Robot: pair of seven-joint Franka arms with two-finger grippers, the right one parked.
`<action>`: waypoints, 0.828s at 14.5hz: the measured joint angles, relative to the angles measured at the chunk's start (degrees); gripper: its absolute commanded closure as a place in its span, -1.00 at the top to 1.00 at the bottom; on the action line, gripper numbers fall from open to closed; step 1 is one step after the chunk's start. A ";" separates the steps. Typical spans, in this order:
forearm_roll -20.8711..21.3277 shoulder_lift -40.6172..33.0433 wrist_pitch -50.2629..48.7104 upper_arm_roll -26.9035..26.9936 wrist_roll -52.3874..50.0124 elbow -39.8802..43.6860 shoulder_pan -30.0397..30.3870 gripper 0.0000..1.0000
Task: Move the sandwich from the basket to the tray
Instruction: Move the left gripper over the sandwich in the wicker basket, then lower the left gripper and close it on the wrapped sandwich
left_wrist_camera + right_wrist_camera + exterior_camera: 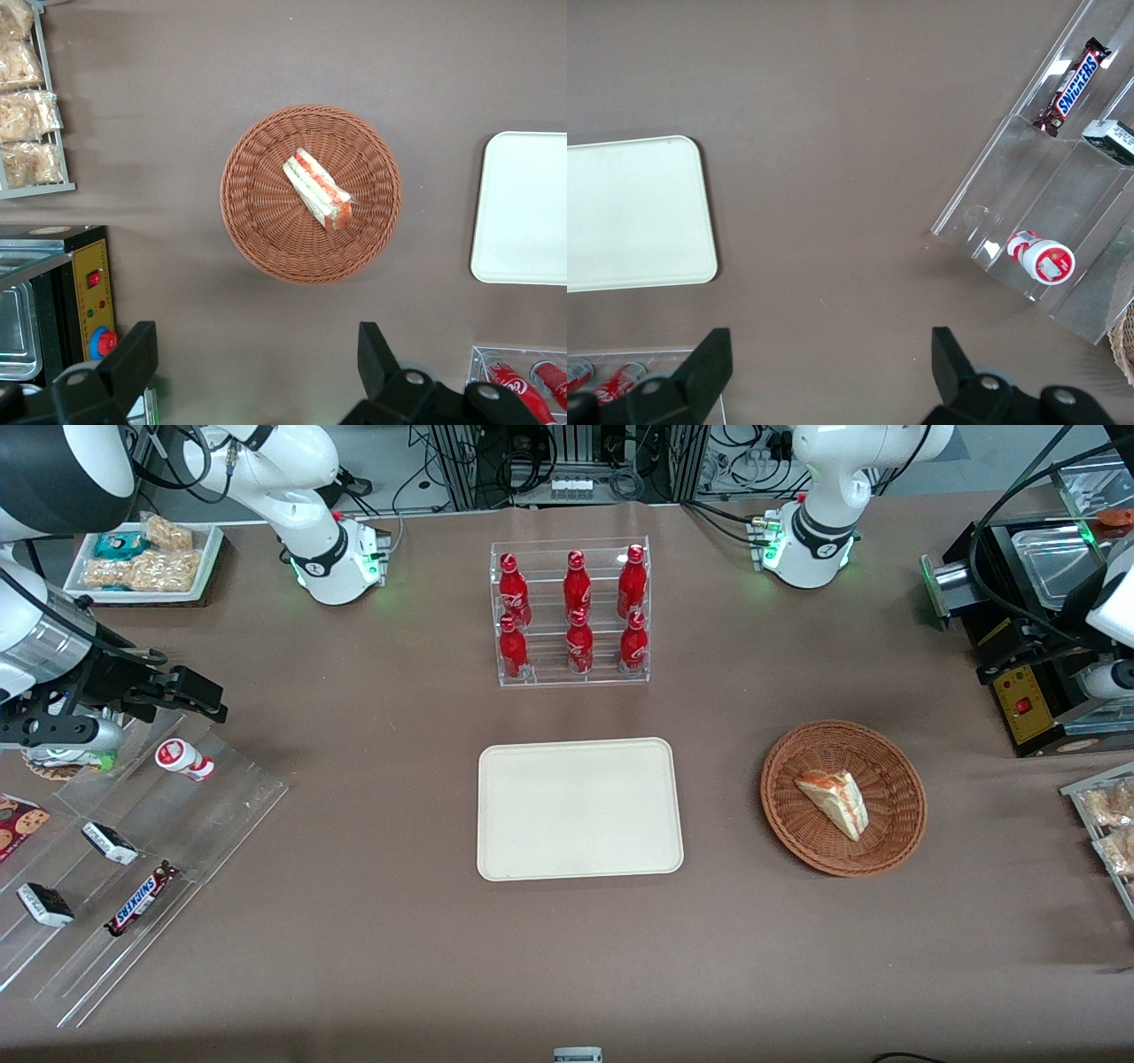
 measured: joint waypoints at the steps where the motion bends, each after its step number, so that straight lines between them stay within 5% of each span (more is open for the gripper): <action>1: -0.05 0.00 -0.01 0.01 -0.01 -0.06 0.00 1.00; 5: -0.61 2.18 1.19 0.01 -0.05 -3.22 0.01 1.00; 8: -0.69 6.70 14.03 0.02 -2.22 -13.41 0.01 1.00; 12: -0.68 10.09 32.38 -0.77 -20.01 -26.64 -1.22 1.00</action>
